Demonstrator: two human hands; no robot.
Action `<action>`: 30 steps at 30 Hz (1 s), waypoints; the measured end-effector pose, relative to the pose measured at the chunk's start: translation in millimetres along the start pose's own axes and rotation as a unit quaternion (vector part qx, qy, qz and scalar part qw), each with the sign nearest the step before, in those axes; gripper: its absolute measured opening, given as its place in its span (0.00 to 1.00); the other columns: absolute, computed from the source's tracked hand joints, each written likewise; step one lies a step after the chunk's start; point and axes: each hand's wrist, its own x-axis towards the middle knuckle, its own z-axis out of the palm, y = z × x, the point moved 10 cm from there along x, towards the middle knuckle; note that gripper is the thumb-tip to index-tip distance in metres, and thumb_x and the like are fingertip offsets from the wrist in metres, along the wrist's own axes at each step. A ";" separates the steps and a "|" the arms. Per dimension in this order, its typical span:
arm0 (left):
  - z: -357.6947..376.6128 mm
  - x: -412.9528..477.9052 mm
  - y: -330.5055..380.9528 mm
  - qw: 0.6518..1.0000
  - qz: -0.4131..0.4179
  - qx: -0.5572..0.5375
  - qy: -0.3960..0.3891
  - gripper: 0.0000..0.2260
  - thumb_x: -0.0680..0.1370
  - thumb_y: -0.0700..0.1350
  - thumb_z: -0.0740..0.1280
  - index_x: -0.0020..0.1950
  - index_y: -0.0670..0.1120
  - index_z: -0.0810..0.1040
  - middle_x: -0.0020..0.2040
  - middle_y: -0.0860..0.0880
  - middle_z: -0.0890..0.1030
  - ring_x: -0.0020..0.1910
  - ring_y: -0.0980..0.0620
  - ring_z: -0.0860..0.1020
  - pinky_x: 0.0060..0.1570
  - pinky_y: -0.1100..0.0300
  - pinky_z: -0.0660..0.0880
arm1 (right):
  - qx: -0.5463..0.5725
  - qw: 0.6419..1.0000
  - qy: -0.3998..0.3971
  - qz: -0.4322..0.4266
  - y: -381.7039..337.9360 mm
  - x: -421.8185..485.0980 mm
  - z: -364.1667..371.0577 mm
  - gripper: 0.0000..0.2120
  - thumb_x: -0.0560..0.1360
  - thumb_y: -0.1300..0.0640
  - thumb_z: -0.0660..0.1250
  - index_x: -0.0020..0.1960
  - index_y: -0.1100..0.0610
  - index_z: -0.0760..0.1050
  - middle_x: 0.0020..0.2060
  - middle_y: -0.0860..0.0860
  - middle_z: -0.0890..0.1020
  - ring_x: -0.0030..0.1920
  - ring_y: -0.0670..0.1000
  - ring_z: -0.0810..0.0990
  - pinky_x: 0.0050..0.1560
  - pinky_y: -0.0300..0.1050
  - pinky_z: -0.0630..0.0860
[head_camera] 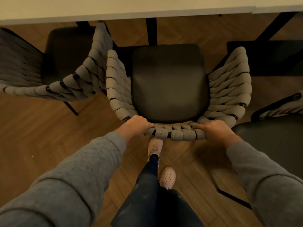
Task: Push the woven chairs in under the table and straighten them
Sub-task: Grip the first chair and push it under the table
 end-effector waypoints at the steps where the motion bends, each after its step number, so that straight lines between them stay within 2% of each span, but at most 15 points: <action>1: -3.1 1.0 -3.6 1.000 0.001 0.005 -0.001 0.22 0.79 0.46 0.65 0.72 0.51 0.66 0.57 0.47 0.80 0.55 0.48 0.79 0.53 0.54 0.76 | 0.002 1.000 0.005 0.003 1.4 3.1 -1.7 0.24 0.77 0.53 0.61 0.72 0.40 0.63 0.52 0.49 0.78 0.46 0.51 0.77 0.40 0.42 0.67; 10: -11.1 14.0 -46.2 1.000 -0.003 0.029 -0.004 0.24 0.79 0.47 0.64 0.74 0.53 0.63 0.56 0.48 0.80 0.55 0.47 0.79 0.50 0.54 0.75 | 0.006 0.999 0.032 0.002 0.1 39.6 -21.2 0.25 0.76 0.50 0.66 0.70 0.40 0.64 0.52 0.48 0.79 0.50 0.51 0.79 0.45 0.44 0.73; 17: -16.4 30.2 -70.3 1.000 -0.021 0.000 0.014 0.22 0.79 0.47 0.65 0.72 0.53 0.66 0.55 0.49 0.80 0.54 0.48 0.79 0.52 0.54 0.76 | -0.007 1.000 0.023 0.004 10.3 64.2 -38.0 0.25 0.77 0.53 0.62 0.72 0.40 0.63 0.51 0.51 0.78 0.47 0.52 0.78 0.41 0.42 0.70; 23: -27.0 43.7 -105.9 0.999 -0.029 -0.010 0.017 0.22 0.78 0.46 0.66 0.72 0.53 0.67 0.55 0.49 0.81 0.54 0.49 0.79 0.54 0.53 0.77 | -0.012 0.999 0.036 0.005 13.0 93.5 -65.1 0.25 0.78 0.56 0.61 0.72 0.40 0.63 0.53 0.50 0.79 0.51 0.51 0.78 0.47 0.43 0.73; 30: -36.4 59.0 -136.4 0.999 -0.038 -0.013 0.010 0.22 0.78 0.45 0.66 0.71 0.53 0.67 0.55 0.49 0.80 0.54 0.49 0.79 0.53 0.54 0.76 | -0.009 0.999 0.034 0.003 19.7 122.7 -85.9 0.24 0.78 0.55 0.62 0.72 0.41 0.63 0.52 0.49 0.80 0.51 0.50 0.78 0.46 0.41 0.71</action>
